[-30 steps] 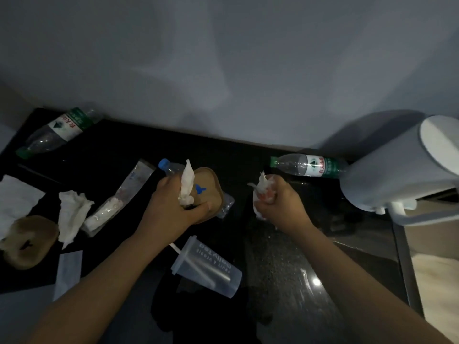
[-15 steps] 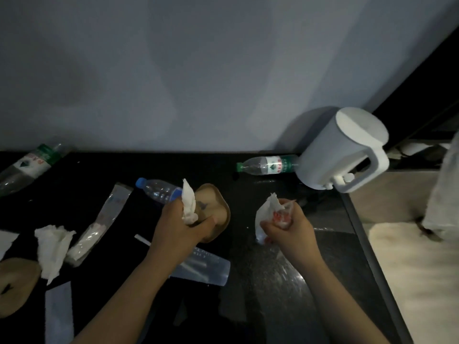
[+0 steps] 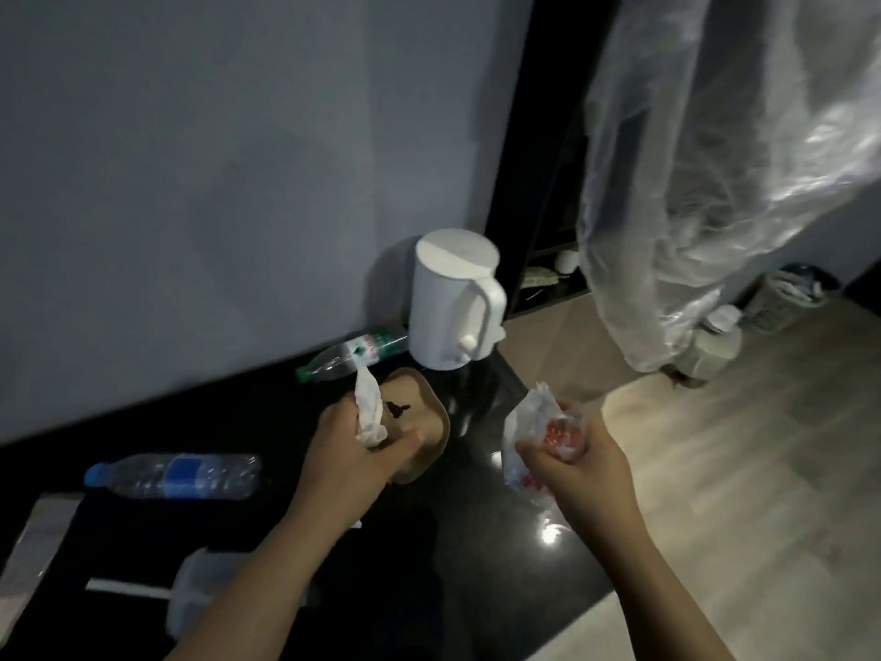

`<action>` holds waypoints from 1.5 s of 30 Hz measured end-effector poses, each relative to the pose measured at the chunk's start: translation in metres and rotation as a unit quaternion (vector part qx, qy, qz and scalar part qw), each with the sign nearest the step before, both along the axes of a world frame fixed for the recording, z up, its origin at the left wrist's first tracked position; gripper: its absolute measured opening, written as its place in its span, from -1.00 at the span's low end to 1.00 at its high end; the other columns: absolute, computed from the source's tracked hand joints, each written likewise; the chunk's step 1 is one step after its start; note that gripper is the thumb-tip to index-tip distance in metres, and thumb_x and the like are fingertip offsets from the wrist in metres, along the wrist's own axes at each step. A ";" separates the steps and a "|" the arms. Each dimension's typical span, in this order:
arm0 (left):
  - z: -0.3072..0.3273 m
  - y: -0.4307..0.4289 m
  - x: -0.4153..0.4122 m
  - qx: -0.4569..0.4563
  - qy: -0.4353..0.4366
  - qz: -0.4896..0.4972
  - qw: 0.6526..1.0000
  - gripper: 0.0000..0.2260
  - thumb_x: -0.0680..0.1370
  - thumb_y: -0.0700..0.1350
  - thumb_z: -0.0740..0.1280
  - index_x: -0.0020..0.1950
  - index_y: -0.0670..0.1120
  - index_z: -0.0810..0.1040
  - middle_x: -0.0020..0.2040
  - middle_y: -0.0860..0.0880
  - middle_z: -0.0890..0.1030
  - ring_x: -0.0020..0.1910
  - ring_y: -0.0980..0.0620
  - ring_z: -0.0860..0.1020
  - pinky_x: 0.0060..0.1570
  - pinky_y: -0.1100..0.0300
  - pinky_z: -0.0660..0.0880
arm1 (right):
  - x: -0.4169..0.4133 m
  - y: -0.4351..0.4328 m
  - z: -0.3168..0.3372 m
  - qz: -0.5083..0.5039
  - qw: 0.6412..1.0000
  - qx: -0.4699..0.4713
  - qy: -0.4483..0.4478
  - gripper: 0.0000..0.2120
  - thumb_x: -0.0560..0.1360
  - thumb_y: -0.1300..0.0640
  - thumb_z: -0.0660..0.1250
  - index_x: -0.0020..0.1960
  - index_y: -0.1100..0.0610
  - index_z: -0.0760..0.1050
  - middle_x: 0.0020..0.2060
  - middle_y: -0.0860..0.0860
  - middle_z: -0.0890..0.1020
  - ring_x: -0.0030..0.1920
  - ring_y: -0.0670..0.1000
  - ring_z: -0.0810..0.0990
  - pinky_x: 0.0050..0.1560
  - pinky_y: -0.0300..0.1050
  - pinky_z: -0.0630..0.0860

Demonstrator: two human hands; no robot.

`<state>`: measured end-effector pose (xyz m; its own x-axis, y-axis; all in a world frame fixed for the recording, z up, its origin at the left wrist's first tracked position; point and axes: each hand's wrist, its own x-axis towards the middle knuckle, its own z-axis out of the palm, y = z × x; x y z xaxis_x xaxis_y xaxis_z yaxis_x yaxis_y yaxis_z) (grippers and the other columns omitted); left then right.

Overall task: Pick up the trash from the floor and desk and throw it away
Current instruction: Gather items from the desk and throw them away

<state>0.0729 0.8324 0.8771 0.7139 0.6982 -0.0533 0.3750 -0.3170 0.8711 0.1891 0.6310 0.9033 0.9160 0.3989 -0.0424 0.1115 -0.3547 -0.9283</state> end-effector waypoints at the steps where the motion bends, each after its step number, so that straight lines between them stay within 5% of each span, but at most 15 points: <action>1: 0.008 -0.017 0.017 0.006 -0.007 -0.016 1.000 -0.54 0.31 0.16 0.48 0.09 -0.04 0.48 0.07 -0.03 0.55 -0.01 0.07 0.55 -0.20 0.28 0.45 | 0.008 -0.021 0.007 -0.015 1.000 0.006 -0.006 -0.68 0.38 0.14 0.46 0.03 -0.14 0.46 -0.23 -0.21 0.66 -0.28 -0.18 0.65 -0.39 -0.31 0.53; 7: 0.058 -0.161 0.134 0.028 -0.053 -0.105 0.993 -0.48 0.30 0.18 0.48 0.12 -0.08 0.47 0.07 -0.03 0.53 0.06 0.00 0.53 0.05 0.07 0.51 | 0.073 -0.167 0.054 -0.099 0.993 0.018 -0.062 -0.70 0.32 0.20 0.45 -0.04 -0.09 0.50 -0.25 -0.06 0.67 -0.23 -0.11 0.65 -0.23 -0.15 0.54; 9: 0.077 -0.213 0.171 0.047 -0.075 -0.138 0.986 -0.54 0.29 0.20 0.46 -0.01 -0.07 0.46 0.02 -0.03 0.53 0.00 0.02 0.53 -0.03 0.11 0.50 | 0.096 -0.217 0.072 -0.139 0.985 0.031 -0.094 -0.67 0.30 0.21 0.45 -0.05 -0.12 0.49 -0.23 -0.06 0.67 -0.21 -0.13 0.64 -0.22 -0.14 0.55; 14: 0.112 -0.321 0.245 0.043 -0.125 -0.207 0.969 -0.56 0.25 0.20 0.49 -0.04 0.01 0.46 0.02 0.01 0.55 -0.05 0.09 0.54 -0.20 0.25 0.41 | 0.141 -0.329 0.116 -0.218 0.959 0.058 -0.174 -0.62 0.31 0.24 0.49 -0.04 -0.15 0.48 -0.20 -0.14 0.63 -0.24 -0.33 0.58 -0.39 -0.50 0.41; 19: 0.156 -0.399 0.324 0.042 -0.185 -0.286 0.939 -0.52 0.26 0.17 0.50 0.11 0.07 0.50 0.08 0.02 0.57 0.03 0.09 0.56 -0.11 0.23 0.44 | 0.192 -0.411 0.165 -0.243 0.937 0.042 -0.248 -0.61 0.34 0.21 0.50 -0.03 -0.19 0.44 -0.17 -0.13 0.62 -0.17 -0.27 0.59 -0.25 -0.36 0.50; 22: 0.190 -0.435 0.377 0.072 -0.218 -0.319 0.920 -0.45 0.19 0.25 0.47 0.11 0.09 0.51 0.08 0.03 0.58 0.06 0.05 0.56 0.06 0.07 0.51 | 0.230 -0.452 0.196 -0.260 0.919 0.050 -0.294 -0.61 0.36 0.20 0.50 -0.04 -0.20 0.43 -0.19 -0.22 0.62 -0.15 -0.27 0.60 -0.27 -0.35 0.55; 25: 0.213 -0.461 0.432 0.088 -0.250 -0.331 0.906 -0.56 0.17 0.27 0.45 -0.06 0.10 0.50 -0.01 0.04 0.58 -0.04 0.08 0.56 -0.03 0.07 0.53 | 0.272 -0.487 0.222 -0.277 0.899 0.033 -0.338 -0.63 0.37 0.14 0.50 -0.04 -0.21 0.41 -0.18 -0.19 0.58 -0.14 -0.32 0.57 -0.30 -0.44 0.50; 29: 0.228 -0.485 0.503 0.073 -0.281 -0.354 0.889 -0.58 0.19 0.27 0.47 -0.06 0.14 0.50 -0.03 0.07 0.60 -0.03 0.08 0.57 -0.02 0.02 0.55 | 0.333 -0.521 0.245 -0.297 0.883 0.021 -0.364 -0.64 0.38 0.17 0.49 -0.05 -0.19 0.41 -0.16 -0.15 0.59 -0.17 -0.31 0.58 -0.36 -0.46 0.46; 35: 0.257 -0.521 0.620 0.079 -0.312 -0.384 0.865 -0.66 0.28 0.16 0.53 -0.07 0.15 0.48 -0.05 0.11 0.59 -0.03 0.16 0.55 -0.19 0.24 0.42 | 0.438 -0.558 0.273 -0.308 0.878 0.015 -0.367 -0.65 0.40 0.14 0.48 -0.01 -0.20 0.40 -0.07 -0.16 0.57 -0.11 -0.32 0.57 -0.34 -0.43 0.50; 45: 0.245 -0.587 0.802 0.079 -0.297 -0.415 0.856 -0.65 0.32 0.17 0.50 0.01 0.18 0.47 0.05 0.08 0.56 -0.02 0.17 0.55 -0.24 0.32 0.39 | 0.615 -0.629 0.258 -0.330 0.872 0.019 -0.360 -0.61 0.39 0.13 0.49 0.06 -0.20 0.39 -0.05 -0.18 0.57 -0.10 -0.36 0.56 -0.33 -0.46 0.48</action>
